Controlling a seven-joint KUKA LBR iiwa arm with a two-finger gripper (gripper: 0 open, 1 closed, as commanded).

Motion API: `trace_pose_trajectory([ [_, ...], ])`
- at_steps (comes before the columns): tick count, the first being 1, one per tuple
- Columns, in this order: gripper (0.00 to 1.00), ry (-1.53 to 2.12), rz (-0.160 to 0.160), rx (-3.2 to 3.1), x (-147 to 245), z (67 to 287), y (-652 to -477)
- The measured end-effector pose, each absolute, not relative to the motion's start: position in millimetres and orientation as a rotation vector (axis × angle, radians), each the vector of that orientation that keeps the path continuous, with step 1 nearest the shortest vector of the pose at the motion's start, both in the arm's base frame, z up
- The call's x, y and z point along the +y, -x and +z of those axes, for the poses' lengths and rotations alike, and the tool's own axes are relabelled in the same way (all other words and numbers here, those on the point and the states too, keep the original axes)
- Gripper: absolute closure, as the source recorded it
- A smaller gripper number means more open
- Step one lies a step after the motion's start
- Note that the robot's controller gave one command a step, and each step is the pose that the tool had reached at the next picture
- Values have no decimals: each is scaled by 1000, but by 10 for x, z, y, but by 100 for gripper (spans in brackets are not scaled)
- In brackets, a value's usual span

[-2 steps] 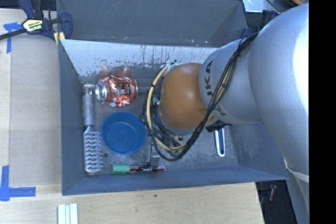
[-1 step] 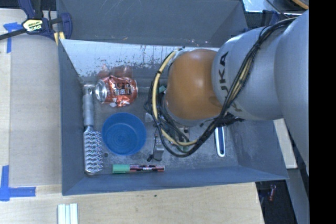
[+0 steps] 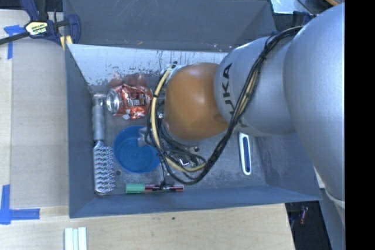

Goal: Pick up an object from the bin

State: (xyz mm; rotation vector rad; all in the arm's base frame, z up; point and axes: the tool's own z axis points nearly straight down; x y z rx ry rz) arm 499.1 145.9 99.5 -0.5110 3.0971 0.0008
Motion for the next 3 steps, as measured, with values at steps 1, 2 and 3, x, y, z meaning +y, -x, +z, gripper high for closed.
trace_pose_trajectory([
  [1, 0, -280, 3, 3114, 1409, 712, -4868],
  [2, 100, 326, 2, 3116, 1403, 715, -5159],
  [3, 100, 326, 2, 3116, 1403, 715, -5159],
])
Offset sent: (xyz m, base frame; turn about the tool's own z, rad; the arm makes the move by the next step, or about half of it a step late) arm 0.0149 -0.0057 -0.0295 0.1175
